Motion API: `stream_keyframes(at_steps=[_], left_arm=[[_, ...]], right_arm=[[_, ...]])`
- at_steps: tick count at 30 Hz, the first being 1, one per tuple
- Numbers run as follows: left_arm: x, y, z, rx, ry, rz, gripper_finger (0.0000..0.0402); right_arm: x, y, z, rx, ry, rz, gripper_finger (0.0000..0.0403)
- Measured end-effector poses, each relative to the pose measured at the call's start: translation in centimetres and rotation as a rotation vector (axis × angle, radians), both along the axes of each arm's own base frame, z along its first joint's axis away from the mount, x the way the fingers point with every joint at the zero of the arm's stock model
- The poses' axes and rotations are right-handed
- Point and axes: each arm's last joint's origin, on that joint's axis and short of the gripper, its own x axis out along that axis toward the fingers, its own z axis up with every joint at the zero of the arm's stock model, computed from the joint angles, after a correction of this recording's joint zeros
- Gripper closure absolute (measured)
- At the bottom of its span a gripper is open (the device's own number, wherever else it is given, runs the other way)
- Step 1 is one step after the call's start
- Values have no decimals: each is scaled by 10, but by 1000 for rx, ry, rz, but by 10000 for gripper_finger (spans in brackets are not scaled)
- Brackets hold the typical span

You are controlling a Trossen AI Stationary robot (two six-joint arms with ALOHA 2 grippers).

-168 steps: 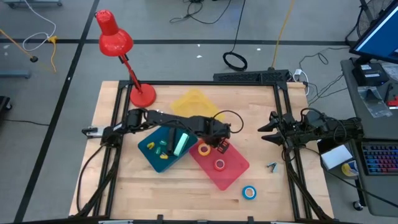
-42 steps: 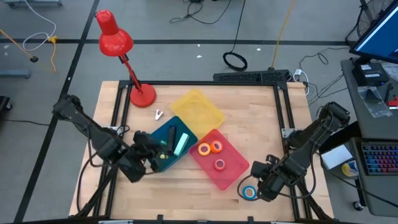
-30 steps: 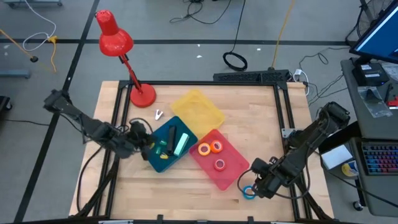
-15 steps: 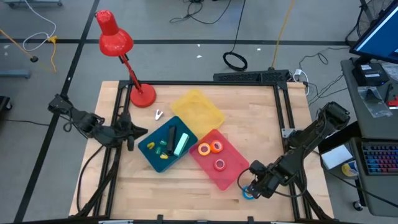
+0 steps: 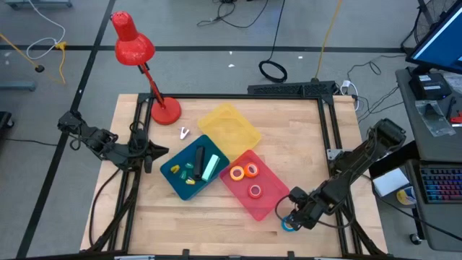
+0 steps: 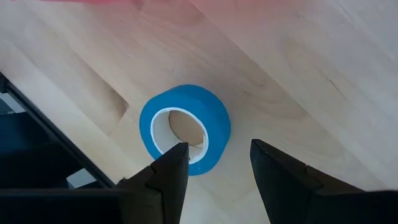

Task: Pick and place Stapler, Stapler remover, tape
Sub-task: Put the blue tape into the red bin

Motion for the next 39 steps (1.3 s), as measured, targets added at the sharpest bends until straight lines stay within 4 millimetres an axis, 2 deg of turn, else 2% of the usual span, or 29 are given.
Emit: stream_keyframes(at_steps=[21,25,32,36,39], left_arm=[[-1,0,-2,6,17,1,369],[-1,0,-2,4,21,0,369],[-1,-1,-2,4,40,-56,369],[-1,-1,-3,-7,43,-66,369],[-1,-2,-3,-7,43,-67,369]], right_arm=[[12,10,-46,-123,90,67,237],[11,9,-48,-130,103,66,261],[7,7,-28,-56,68,131,372],[6,8,12,68,-23,178,372],[3,2,40,42,-63,172,372]])
